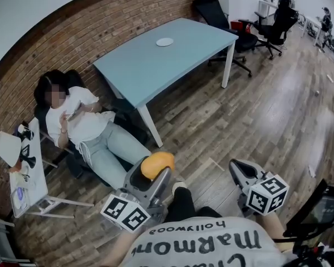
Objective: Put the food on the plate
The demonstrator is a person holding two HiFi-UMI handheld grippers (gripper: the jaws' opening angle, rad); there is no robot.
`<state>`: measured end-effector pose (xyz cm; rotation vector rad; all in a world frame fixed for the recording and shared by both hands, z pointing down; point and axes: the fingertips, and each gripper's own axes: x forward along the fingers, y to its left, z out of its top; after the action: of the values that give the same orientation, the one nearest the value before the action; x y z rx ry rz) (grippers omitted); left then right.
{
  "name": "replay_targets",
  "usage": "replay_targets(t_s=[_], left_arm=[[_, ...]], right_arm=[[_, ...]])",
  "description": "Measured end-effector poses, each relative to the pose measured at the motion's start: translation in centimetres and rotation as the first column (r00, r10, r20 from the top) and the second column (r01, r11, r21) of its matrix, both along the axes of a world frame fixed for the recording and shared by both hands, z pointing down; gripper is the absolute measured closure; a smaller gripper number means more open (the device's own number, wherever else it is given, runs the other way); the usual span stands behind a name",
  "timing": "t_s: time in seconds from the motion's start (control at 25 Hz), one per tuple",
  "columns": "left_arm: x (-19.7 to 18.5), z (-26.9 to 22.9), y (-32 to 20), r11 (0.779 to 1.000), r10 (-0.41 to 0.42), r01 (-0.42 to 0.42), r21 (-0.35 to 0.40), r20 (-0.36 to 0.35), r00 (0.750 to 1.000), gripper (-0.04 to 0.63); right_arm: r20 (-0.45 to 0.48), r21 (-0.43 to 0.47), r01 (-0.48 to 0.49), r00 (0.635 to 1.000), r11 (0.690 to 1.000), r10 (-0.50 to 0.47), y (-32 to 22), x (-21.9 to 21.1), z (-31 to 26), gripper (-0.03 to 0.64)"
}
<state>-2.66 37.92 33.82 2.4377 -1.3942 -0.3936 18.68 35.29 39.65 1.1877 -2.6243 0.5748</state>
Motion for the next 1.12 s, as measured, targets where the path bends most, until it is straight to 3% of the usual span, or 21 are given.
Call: replay_targets(t_s=[0.84, 1.12], left_arm=[[-7.1, 0.2, -21.3, 0.998, 0.050, -0.051, -0.039, -0.031, 0.998, 0.276], [-9.1, -0.2, -26.9, 0.996, 0.087, -0.088, -0.018, -0.027, 0.996, 0.276]], right_arm=[[0.003, -0.061, -0.023, 1.000, 0.998, 0.023, -19.6, -8.1, -0.1, 0.604], [-0.002, -0.034, -0.019, 1.000, 0.999, 0.019, -25.1, -11.5, -0.7, 0.604]])
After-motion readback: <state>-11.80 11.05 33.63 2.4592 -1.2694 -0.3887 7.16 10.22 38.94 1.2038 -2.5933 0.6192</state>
